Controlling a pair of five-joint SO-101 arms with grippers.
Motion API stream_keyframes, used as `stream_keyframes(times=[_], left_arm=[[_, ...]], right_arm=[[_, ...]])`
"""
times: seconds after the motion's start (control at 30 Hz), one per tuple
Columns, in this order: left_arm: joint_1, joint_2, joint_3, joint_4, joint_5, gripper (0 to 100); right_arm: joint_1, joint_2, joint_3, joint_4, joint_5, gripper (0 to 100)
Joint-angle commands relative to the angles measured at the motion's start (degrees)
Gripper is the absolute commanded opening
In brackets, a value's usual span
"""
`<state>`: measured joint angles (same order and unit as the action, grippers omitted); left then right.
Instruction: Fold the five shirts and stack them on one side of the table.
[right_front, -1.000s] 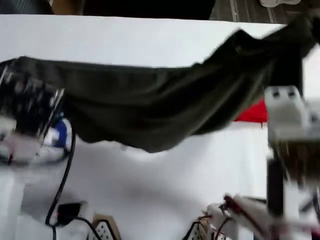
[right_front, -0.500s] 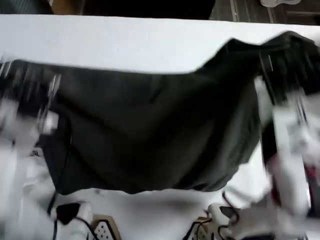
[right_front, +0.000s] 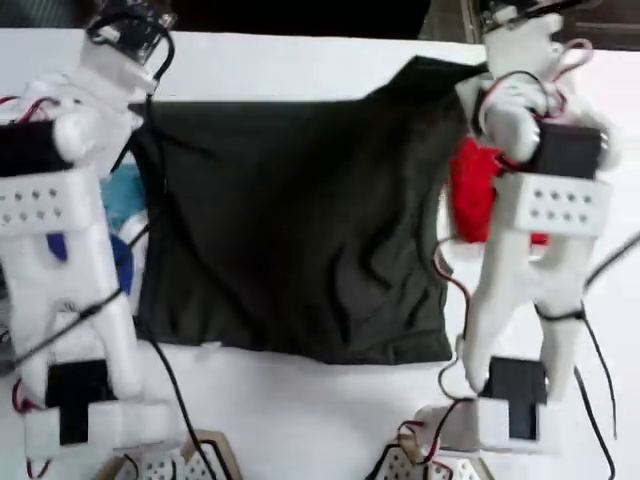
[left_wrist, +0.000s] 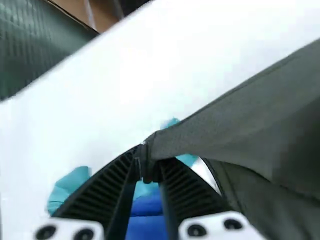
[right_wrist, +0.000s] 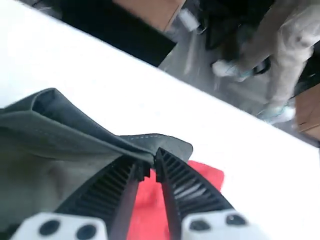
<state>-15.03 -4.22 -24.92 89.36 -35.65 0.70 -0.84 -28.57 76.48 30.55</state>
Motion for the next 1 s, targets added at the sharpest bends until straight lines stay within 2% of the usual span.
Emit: stream_keyframes(times=[0.0, 0.17, 0.23, 0.53, 0.87, 0.97], left_arm=[[1.9, 5.4, -2.1, 3.4, 0.3, 2], [5.1, 13.8, 0.7, 11.7, 0.3, 2], [5.2, 15.8, 3.2, 12.5, 0.3, 2], [5.1, 16.3, 14.2, 10.1, 0.1, 3], [4.8, 15.1, 14.5, 9.9, -2.2, 3], [4.8, 15.1, 14.4, 9.9, -2.2, 3]], right_arm=[[-4.1, 5.5, -0.9, 5.1, -0.9, 2.1], [-9.6, 16.2, -0.8, 18.5, -1.0, 2.1], [-10.1, 19.4, -0.5, 21.4, -1.0, 2.1], [-5.8, 19.3, 8.9, 20.9, -0.3, 2.1], [-7.5, 14.5, 25.6, 16.0, 8.2, 2.2], [-8.1, 12.9, 30.3, 13.9, 11.3, 8.8]])
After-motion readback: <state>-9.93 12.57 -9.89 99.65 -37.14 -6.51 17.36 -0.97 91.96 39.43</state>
